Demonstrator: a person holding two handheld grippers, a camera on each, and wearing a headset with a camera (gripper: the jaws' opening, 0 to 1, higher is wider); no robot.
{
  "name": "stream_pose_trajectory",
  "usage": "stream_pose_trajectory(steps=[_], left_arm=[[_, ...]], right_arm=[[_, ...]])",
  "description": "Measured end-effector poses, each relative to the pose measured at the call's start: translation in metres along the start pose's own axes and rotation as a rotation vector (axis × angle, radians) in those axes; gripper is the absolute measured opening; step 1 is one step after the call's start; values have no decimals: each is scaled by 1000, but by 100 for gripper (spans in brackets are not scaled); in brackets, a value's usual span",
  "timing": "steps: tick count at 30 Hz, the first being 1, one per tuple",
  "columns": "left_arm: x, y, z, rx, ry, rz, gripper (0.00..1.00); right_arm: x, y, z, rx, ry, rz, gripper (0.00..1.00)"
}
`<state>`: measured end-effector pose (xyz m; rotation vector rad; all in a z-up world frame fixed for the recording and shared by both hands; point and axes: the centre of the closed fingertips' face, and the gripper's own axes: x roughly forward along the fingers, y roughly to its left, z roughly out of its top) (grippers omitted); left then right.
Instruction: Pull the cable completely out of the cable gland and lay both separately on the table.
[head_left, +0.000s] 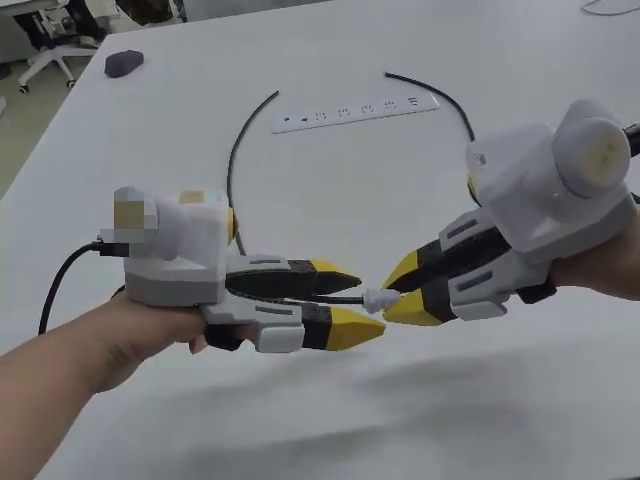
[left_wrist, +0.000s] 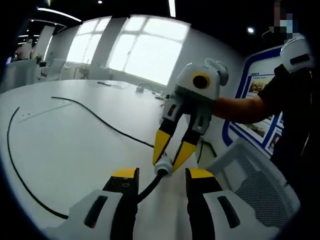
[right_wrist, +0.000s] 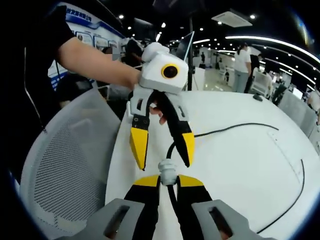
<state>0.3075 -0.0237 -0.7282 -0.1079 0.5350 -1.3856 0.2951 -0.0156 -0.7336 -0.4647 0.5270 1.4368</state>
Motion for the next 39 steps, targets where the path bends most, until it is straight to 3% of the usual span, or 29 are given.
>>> stream_pose_trajectory(steps=[10, 21, 26, 28, 31, 33, 34, 39], left_arm=[[1, -4, 2, -43, -14, -37, 19], [0, -10, -2, -42, -3, -64, 16], [-1, -16, -1, 31, 2, -88, 15], [-1, -14, 0, 29, 6, -76, 15], [-4, -14, 4, 41, -3, -65, 15], [-5, -14, 7, 55, -10, -70, 15], [-5, -12, 10, 115, -13, -59, 15], [-7, -16, 14, 182, -15, -65, 15]], right_arm=[[1, 2, 1, -17, 5, 14, 7], [3, 5, 0, -19, 9, 31, 7], [2, 10, 2, -47, 23, 42, 8], [3, 6, 3, -16, 40, 31, 8], [0, 3, 7, 71, 7, 47, 9], [-2, 4, 10, 153, -18, 86, 9], [-4, 2, 12, 202, -41, 97, 10], [-7, -2, 12, 308, -76, 171, 9]])
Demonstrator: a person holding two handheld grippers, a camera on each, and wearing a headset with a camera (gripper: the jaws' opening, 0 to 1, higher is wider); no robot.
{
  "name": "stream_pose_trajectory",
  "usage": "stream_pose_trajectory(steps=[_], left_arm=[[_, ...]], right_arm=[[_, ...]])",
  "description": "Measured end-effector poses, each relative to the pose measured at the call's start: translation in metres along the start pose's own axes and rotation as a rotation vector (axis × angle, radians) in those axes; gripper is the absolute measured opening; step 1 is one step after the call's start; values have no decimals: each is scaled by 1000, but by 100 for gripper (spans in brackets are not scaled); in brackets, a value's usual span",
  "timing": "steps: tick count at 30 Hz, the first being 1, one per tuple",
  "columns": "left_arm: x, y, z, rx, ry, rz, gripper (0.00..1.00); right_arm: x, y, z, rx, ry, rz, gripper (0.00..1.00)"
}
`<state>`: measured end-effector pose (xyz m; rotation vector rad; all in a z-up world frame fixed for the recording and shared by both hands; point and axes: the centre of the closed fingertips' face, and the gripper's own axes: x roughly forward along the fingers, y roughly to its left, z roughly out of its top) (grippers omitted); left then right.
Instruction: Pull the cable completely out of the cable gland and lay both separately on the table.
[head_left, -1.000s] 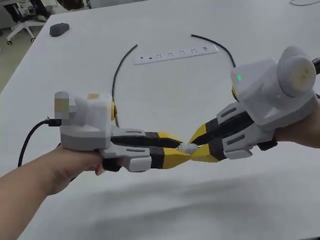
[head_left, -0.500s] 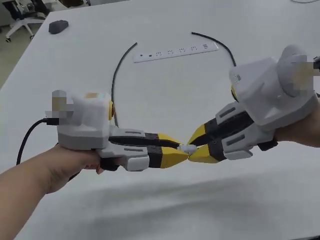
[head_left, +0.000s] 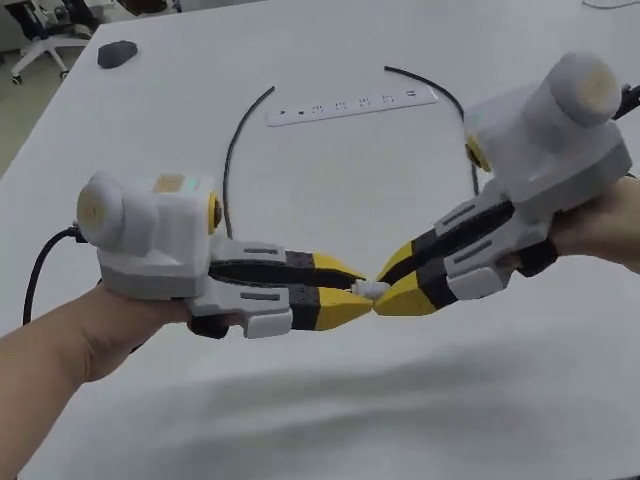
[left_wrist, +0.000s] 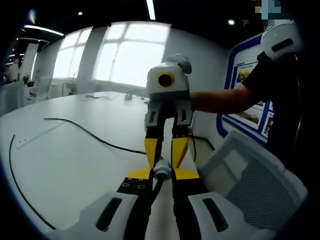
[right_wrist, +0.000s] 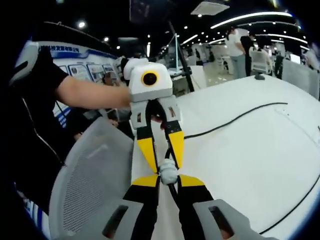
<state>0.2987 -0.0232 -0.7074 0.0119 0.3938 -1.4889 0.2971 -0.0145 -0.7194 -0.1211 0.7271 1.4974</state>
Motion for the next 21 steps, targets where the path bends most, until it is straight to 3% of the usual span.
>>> stream_pose_trajectory(steps=[4, 9, 11, 14, 17, 19, 21], left_arm=[[-2, -1, 3, 47, -7, 0, 14], [-3, 2, 2, 31, -2, 6, 14], [-3, 3, 2, 24, -1, 9, 14], [-3, 7, 2, -12, -6, 16, 14], [-2, 7, 1, -30, -4, 15, 14], [-2, 7, 0, -61, -5, 10, 14], [-1, 7, -1, -145, -9, 14, 14]], right_arm=[[-3, 1, 4, 91, -30, 55, 8], [-1, 4, 4, 52, -31, 44, 7], [0, 5, 4, 18, -29, 23, 7], [0, 2, 6, -115, -31, -30, 7], [1, 5, 4, -134, -39, -51, 6], [1, 6, 4, -171, -40, -66, 6], [1, 4, 5, -266, -33, -106, 6]])
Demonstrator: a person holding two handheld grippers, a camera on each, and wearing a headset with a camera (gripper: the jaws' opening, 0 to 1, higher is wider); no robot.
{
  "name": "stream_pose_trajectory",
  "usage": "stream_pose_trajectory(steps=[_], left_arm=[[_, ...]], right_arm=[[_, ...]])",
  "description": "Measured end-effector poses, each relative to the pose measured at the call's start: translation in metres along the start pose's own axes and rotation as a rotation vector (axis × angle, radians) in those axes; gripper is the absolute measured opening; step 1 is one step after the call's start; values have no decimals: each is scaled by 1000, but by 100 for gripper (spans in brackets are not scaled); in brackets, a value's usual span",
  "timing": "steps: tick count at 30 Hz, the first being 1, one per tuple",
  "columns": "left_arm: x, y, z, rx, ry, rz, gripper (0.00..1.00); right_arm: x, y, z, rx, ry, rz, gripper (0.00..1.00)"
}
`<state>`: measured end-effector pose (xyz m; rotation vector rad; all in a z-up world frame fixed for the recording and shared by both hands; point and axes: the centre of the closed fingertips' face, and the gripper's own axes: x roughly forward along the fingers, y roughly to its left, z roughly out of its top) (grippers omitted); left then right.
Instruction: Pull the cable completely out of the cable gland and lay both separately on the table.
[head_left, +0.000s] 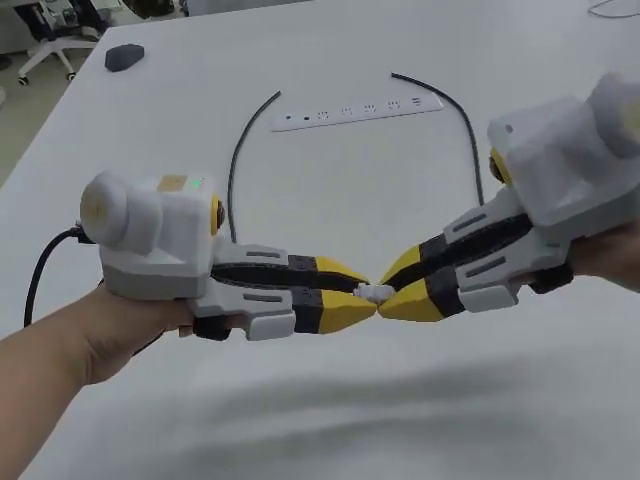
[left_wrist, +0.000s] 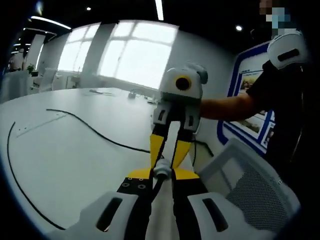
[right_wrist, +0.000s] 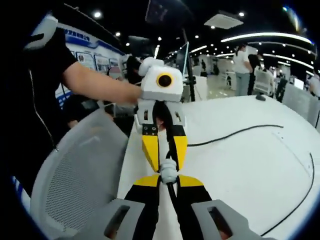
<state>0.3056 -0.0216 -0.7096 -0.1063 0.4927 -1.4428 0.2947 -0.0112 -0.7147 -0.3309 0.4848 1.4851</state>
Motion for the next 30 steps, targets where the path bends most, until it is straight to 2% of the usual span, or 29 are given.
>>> stream_pose_trajectory(steps=[4, 5, 6, 7, 11, 13, 15, 16, 17, 19, 21, 23, 24, 25, 27, 29, 30], left_arm=[[-1, 2, 2, -73, -15, 0, 14], [0, 2, 2, -55, -13, 1, 14], [0, 2, 2, -71, -11, -1, 14], [0, 1, 2, -112, -9, -1, 14], [0, -1, 3, -101, -18, 1, 14], [1, -2, 3, -86, -14, 0, 14], [2, -4, 2, -64, -10, -3, 14], [2, -5, 2, -34, -9, -1, 15], [2, -4, 3, -24, -13, 6, 15], [1, -4, 5, 10, -16, 13, 15], [0, -5, 8, 73, -21, 12, 15], [-1, -6, 11, 154, -23, 14, 15], [-1, -6, 11, 174, -20, 24, 15], [0, -7, 14, 218, -27, 28, 15], [2, -12, 16, 243, -23, 21, 15], [3, -14, 17, 249, -20, 13, 15], [3, -14, 18, 257, -21, 13, 15]], right_arm=[[0, 0, 3, -204, 14, -55, 7], [0, 1, 3, -228, 19, -62, 7], [0, 3, 2, -208, 19, -57, 7], [0, 3, 3, -233, 19, -65, 7], [-2, 1, 4, -256, 20, -72, 7], [-2, 1, 3, -239, 30, -65, 7], [-3, 1, 1, -98, 33, -55, 8], [-4, 0, 4, -21, 15, -45, 8], [-5, -2, 7, 12, -7, -45, 9], [-9, -2, 11, 144, -45, -13, 14], [-13, -5, 13, 229, -72, 7, 21], [-15, -7, 8, 269, -59, 19, 17], [-16, -11, 8, 289, -69, 30, 17], [-17, -11, 12, 345, -102, 57, 17], [-19, -12, 13, 429, -127, 98, 17], [-21, -17, 12, 402, -140, 84, 15], [-20, -12, 13, 425, -140, 95, 13]])
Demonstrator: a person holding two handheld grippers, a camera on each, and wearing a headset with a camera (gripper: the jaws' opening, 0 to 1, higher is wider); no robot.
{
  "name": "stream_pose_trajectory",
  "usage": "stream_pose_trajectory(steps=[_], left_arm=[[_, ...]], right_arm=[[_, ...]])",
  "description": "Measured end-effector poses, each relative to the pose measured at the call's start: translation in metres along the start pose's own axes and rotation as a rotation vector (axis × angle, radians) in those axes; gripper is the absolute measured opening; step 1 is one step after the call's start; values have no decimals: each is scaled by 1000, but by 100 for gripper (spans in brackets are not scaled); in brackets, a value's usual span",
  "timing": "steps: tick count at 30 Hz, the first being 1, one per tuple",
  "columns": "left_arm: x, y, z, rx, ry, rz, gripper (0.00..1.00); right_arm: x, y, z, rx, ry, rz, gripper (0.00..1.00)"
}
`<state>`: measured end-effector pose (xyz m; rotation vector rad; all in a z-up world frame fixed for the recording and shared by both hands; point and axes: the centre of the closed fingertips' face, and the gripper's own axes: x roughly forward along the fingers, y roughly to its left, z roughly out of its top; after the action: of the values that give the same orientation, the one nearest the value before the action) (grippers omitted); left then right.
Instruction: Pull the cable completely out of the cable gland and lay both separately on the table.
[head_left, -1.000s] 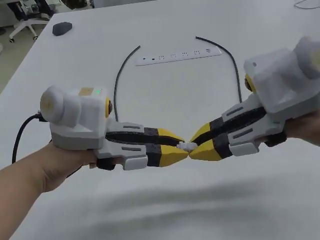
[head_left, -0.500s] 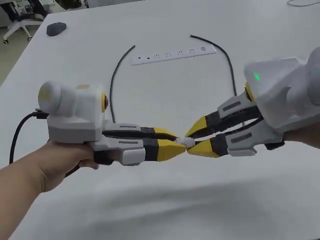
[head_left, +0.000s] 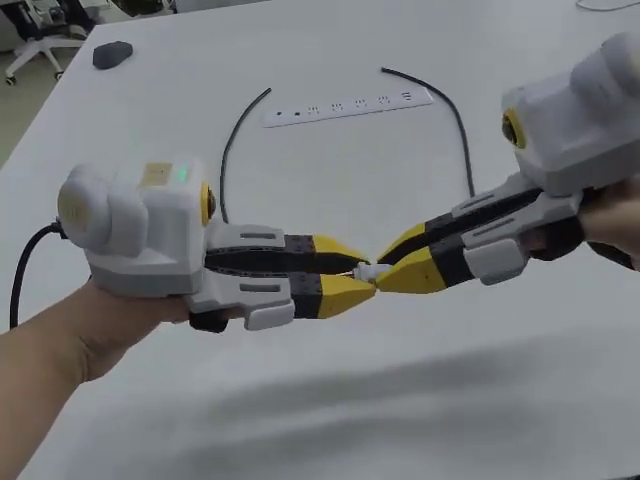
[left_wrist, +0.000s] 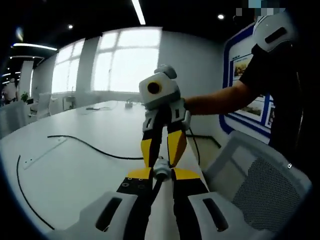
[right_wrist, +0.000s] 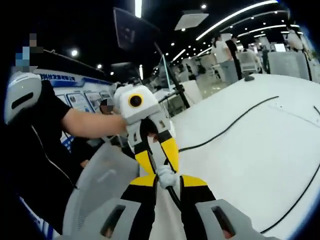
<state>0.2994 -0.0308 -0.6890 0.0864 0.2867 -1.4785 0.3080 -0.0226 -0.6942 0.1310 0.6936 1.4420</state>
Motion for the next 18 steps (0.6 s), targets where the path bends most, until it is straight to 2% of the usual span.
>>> stream_pose_trajectory(steps=[1, 3, 10, 12, 14, 16, 17, 18], left_arm=[[-1, 1, 1, 3, 1, 0, 15], [-1, 3, 1, 9, 1, 2, 15], [-2, 4, -2, 13, 10, -9, 15], [-2, 5, -2, 3, 9, -9, 15], [-2, 7, -2, -21, 5, -6, 15], [-2, 9, -3, -64, 2, 0, 15], [-2, 10, -3, -92, 2, 3, 15], [-2, 10, -3, -109, 0, 5, 15]], right_arm=[[0, 3, -1, 26, 1, 15, 13], [-1, -4, 0, 13, 2, 10, 13], [1, 3, -6, 1, 31, 24, 8], [1, 4, -6, -40, 26, 14, 8], [1, 3, -4, -118, 22, -11, 8], [2, 4, -4, -192, 22, -37, 7], [2, 5, -3, -262, 14, -46, 7], [3, 6, -2, -299, 4, -55, 7]])
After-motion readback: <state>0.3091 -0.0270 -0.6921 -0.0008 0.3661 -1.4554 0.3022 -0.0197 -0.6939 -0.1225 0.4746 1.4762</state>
